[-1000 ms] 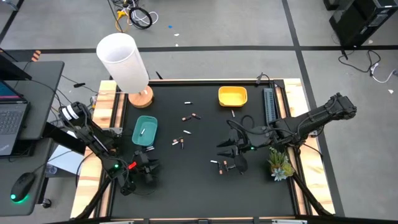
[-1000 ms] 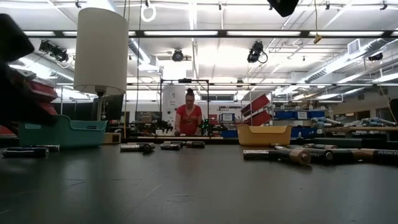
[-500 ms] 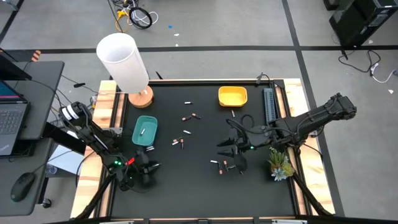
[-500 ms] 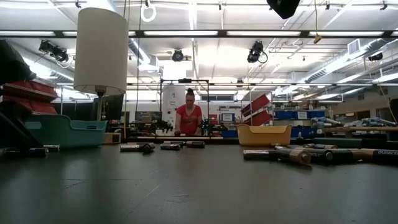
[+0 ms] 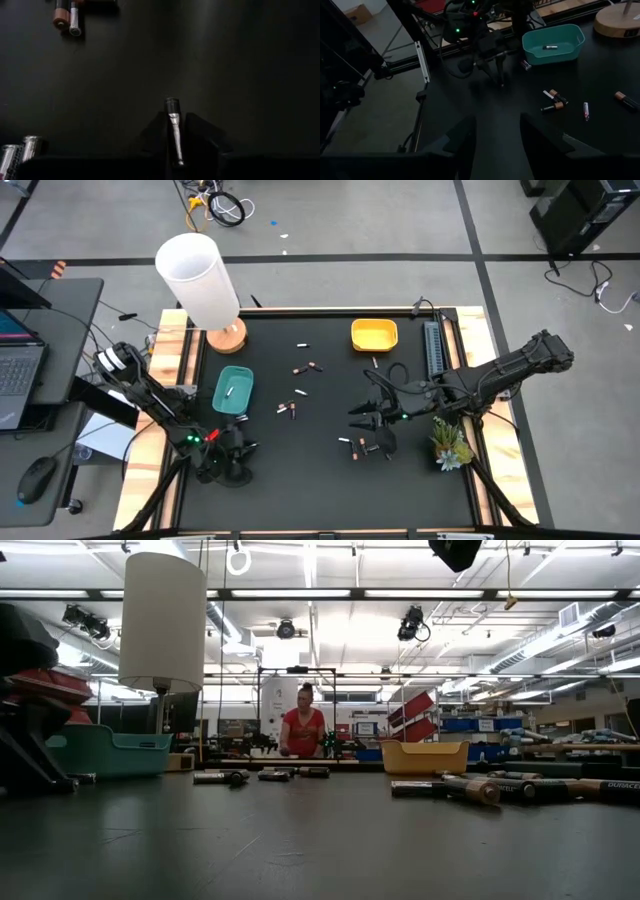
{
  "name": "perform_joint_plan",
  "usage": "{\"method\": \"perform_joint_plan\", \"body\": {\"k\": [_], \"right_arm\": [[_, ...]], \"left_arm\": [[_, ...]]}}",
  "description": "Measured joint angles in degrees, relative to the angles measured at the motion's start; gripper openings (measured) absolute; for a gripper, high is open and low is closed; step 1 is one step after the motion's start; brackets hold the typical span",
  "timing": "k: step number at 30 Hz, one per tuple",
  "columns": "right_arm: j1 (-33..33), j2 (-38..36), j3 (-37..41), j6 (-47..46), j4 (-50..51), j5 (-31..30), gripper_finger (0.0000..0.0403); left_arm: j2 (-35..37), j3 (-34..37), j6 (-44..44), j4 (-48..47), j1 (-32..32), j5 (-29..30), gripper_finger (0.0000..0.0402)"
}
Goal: Sort batteries
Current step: Put the silver battery into the green bin
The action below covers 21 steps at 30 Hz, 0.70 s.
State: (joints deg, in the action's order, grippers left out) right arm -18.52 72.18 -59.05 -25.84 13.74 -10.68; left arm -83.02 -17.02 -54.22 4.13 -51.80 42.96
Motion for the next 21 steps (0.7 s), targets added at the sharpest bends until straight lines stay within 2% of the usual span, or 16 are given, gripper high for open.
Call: {"method": "perform_joint_plan", "body": {"k": [3,12,21], "right_arm": [[0.0,0.0,0.0,-0.11,0.02,-0.02,0.016],[0.37,0.0,0.0,-0.07,0.04,0.1,0.016],[0.7,0.0,0.0,0.27,0.07,0.83,0.016]], "left_arm": [[-1.06,-0.08,0.0,0.43,0.43,0.08,0.0037],[-2.25,-0.04,-1.88,1.53,0.51,1.61,0.0036],[-2.65,-1.43,-1.4,1.61,3.12,9.14,0.0036]]}}
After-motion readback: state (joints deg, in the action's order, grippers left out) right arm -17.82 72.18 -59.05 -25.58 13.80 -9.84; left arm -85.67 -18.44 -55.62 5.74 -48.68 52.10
